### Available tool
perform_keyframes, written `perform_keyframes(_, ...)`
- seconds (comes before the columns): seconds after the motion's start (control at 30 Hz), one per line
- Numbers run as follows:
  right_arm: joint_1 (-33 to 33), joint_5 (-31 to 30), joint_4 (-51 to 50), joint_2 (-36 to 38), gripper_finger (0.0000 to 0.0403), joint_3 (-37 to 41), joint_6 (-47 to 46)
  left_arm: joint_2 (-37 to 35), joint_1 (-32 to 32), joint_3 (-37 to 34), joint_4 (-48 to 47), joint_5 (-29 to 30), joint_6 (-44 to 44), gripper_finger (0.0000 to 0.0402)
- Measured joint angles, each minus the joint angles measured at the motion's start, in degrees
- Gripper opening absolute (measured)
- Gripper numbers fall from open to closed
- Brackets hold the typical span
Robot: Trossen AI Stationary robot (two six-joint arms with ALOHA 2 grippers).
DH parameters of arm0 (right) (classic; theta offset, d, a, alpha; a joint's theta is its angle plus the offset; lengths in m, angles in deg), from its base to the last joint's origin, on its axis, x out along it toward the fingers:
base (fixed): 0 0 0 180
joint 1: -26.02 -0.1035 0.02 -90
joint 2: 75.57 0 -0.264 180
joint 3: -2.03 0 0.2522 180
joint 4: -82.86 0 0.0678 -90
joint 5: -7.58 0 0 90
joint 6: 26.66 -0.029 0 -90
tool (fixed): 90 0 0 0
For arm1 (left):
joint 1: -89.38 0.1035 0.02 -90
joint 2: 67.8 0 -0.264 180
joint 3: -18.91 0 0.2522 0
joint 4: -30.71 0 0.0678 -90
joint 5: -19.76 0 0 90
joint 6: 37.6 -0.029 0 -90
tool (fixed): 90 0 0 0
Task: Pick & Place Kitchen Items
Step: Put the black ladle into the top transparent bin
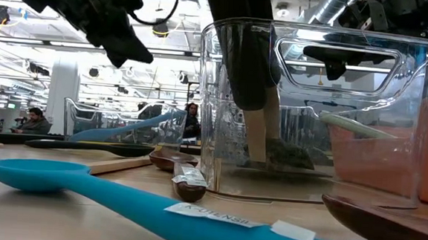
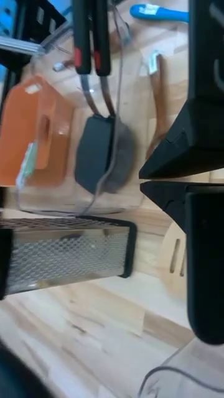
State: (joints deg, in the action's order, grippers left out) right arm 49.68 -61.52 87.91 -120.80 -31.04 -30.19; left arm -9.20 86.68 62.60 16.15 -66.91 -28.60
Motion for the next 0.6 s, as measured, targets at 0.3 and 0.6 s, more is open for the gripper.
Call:
perform_keyframes(0.3, 0.1, 0.0, 0.0, -0.1, 0.0001, 0.0, 1.1, 2.2, 0.0, 0.0, 0.6, -0.2, 0.3, 0.0002)
perform_keyframes(0.6, 0.1, 0.0, 0.0, -0.1, 0.0001, 0.0, 1.1, 2.2, 0.0, 0.0, 1.0, -0.1, 0.3, 0.0002)
